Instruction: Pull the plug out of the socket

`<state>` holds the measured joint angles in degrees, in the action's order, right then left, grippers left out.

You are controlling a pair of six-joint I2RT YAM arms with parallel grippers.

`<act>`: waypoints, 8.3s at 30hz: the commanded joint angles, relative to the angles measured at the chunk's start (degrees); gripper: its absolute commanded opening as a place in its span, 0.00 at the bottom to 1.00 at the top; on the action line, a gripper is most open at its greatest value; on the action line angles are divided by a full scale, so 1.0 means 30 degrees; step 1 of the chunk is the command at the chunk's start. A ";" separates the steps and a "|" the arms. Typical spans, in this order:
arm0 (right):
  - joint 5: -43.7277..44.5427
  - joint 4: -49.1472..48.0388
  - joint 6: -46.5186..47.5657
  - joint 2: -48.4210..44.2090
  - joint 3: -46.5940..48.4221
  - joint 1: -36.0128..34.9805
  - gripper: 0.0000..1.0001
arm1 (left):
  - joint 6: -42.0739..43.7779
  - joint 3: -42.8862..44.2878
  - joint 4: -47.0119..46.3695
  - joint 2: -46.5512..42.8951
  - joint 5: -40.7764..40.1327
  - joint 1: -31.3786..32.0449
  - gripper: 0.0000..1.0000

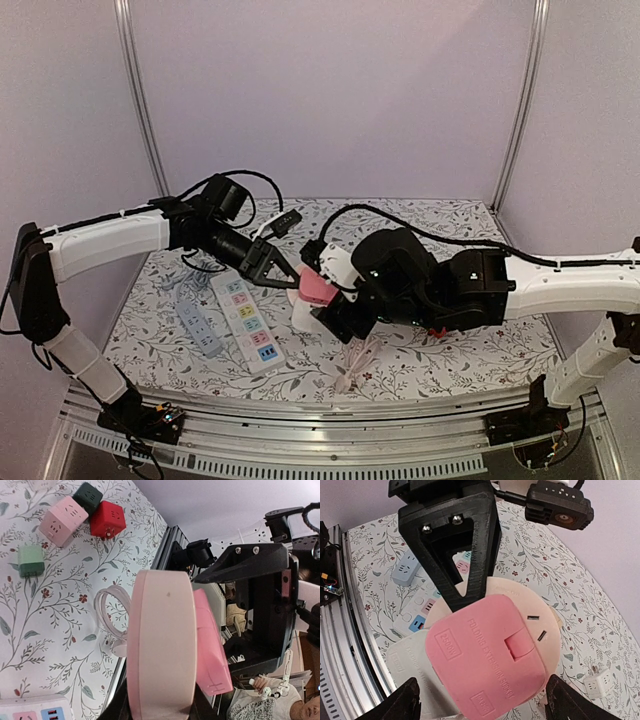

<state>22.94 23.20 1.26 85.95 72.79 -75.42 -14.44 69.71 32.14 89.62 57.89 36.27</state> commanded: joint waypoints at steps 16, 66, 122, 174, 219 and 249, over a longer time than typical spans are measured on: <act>0.6200 -0.1349 0.1731 0.0324 0.0663 -0.0862 0.70 | 0.0137 0.0636 -0.0637 -0.0138 0.1435 0.0209 0.00; -0.6132 -0.1992 -0.3863 -0.3849 -0.1696 0.4298 0.88 | 0.3523 0.1518 0.2284 -0.0534 0.1752 0.1547 0.00; -1.2004 -0.2314 -0.4727 -0.0539 -0.1048 0.4862 0.39 | 0.1513 0.1345 0.1114 0.0096 0.1838 0.0979 0.00; 0.0148 -0.0810 0.3244 0.0870 0.0468 0.1295 0.17 | 0.0503 0.0844 -0.0137 0.0368 0.3124 0.0537 0.00; 0.0609 -0.2454 0.0241 0.0069 -0.0516 0.1060 0.00 | -0.0670 0.0693 -0.0330 0.1261 0.1540 -0.0561 0.00; -0.2032 -0.1318 -0.4693 -0.0125 0.0404 0.2991 0.00 | -0.0408 0.0464 -0.0613 0.0843 0.0531 -0.0443 0.00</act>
<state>21.67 20.38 -3.42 89.25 73.82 -69.84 -17.23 71.18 30.89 93.84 60.69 34.61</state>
